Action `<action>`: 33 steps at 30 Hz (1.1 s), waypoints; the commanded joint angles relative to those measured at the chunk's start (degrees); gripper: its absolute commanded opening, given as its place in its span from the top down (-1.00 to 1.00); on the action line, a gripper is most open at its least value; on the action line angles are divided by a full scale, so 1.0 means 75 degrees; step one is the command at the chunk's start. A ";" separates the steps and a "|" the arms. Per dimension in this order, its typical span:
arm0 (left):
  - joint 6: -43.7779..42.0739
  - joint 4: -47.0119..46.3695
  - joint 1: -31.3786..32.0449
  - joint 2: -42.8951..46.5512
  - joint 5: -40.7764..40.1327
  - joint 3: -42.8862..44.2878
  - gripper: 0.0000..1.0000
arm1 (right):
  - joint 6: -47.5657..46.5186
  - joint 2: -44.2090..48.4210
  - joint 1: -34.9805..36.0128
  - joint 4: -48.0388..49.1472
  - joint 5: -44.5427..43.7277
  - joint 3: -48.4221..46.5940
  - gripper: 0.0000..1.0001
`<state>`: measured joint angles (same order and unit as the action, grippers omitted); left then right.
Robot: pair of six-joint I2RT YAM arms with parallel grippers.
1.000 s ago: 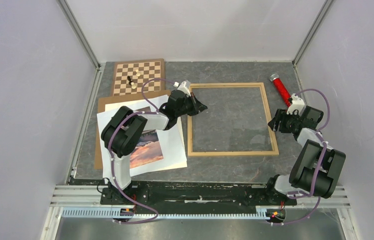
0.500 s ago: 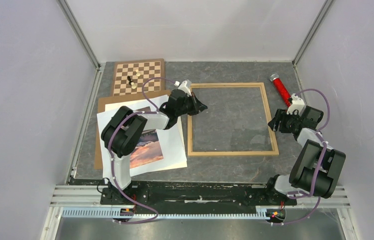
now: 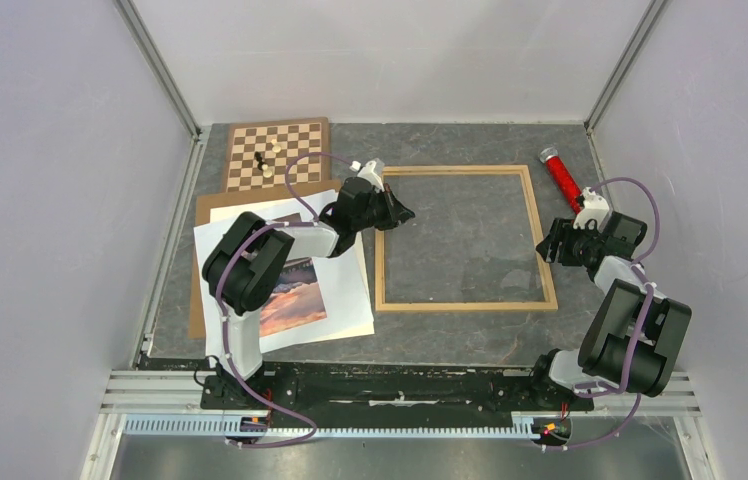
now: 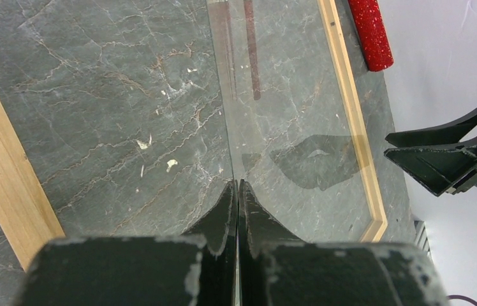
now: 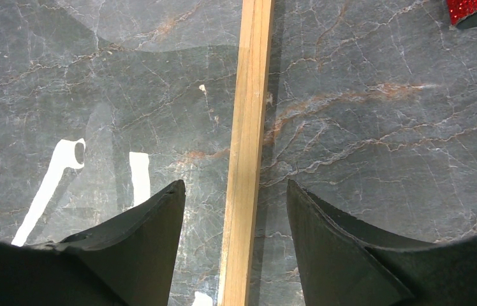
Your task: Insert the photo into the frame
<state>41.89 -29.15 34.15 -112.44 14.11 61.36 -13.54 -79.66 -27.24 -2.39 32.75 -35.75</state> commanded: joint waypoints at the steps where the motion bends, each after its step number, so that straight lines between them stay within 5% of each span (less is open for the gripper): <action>1: -0.0512 -0.0128 0.0029 0.0244 0.0148 0.0288 0.96 | -0.0105 0.0013 -0.0035 0.0201 0.0063 0.0042 -0.25; 33: -0.0523 0.0025 0.0029 0.0437 -0.0039 0.0083 0.96 | -0.0122 0.0004 -0.0037 0.0213 0.0075 0.0066 -0.25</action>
<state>40.12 -27.70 34.15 -112.44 14.04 62.19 -13.58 -79.66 -27.24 -2.42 32.75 -35.75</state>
